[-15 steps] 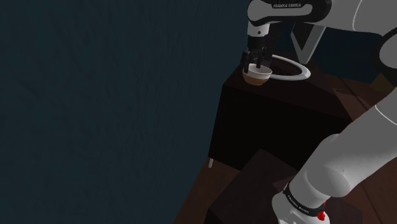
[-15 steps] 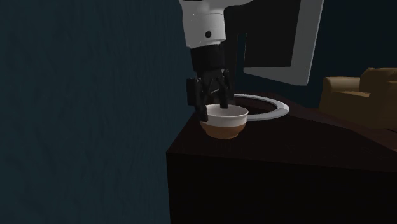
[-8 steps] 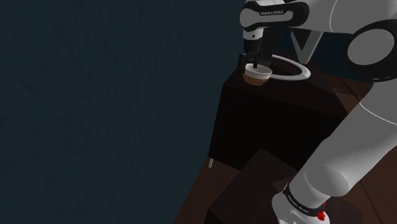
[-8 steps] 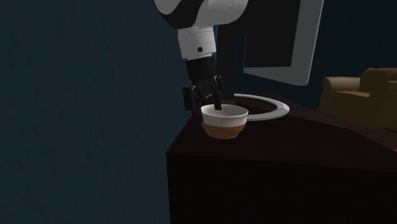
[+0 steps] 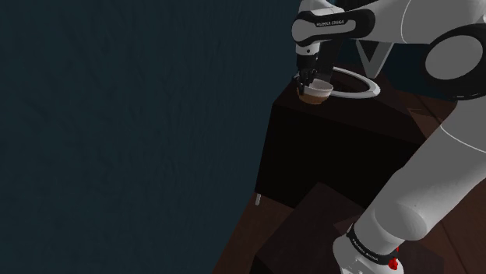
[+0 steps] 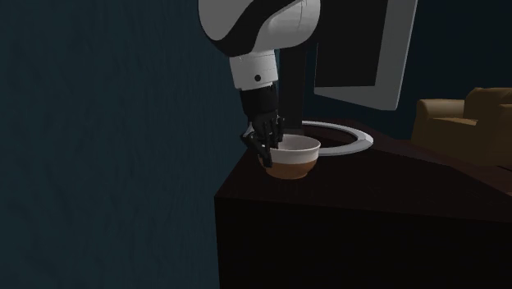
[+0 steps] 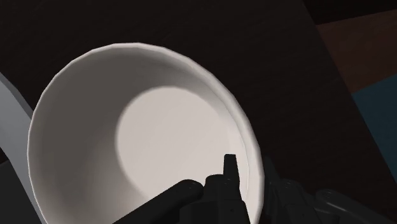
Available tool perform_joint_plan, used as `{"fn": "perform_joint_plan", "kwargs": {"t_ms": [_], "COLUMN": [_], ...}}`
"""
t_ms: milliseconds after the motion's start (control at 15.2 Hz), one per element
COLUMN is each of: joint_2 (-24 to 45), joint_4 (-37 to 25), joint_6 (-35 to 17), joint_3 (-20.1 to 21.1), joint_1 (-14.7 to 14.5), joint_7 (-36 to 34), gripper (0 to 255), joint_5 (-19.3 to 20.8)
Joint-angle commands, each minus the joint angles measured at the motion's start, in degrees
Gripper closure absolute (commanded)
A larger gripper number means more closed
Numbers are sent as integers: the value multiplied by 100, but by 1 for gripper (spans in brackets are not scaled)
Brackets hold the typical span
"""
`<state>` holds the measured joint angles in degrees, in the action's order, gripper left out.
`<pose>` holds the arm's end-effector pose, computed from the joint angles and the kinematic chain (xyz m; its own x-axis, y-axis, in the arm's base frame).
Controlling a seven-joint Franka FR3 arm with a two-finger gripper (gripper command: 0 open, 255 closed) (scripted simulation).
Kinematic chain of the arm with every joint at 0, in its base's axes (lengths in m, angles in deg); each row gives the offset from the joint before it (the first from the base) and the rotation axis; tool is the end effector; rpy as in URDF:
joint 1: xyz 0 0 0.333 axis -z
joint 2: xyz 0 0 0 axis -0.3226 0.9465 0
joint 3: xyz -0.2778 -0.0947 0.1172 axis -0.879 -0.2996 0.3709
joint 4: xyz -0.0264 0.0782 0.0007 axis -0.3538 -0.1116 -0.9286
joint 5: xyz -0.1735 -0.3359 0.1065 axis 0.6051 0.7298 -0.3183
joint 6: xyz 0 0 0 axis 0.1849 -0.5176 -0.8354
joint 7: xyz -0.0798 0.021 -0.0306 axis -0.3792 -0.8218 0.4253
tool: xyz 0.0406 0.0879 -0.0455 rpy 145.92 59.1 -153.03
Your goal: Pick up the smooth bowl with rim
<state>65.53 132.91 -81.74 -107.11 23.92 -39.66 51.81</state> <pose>0.4916 -0.2304 0.5522 0.9734 -0.2090 -0.0943 -0.1902 -0.9656 0.1774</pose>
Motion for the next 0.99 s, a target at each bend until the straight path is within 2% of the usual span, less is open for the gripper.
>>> {"fn": "perform_joint_plan", "kwargs": {"t_ms": [0, 396, 924], "joint_2": [-1, -5, 57], "joint_4": [3, 22, -659], "joint_6": [-3, -18, 595], "joint_3": [-1, 0, 8], "joint_1": [0, 0, -7], "joint_7": [0, -5, 112], "gripper": [255, 255, 255], "joint_5": [0, 2, -27]}}
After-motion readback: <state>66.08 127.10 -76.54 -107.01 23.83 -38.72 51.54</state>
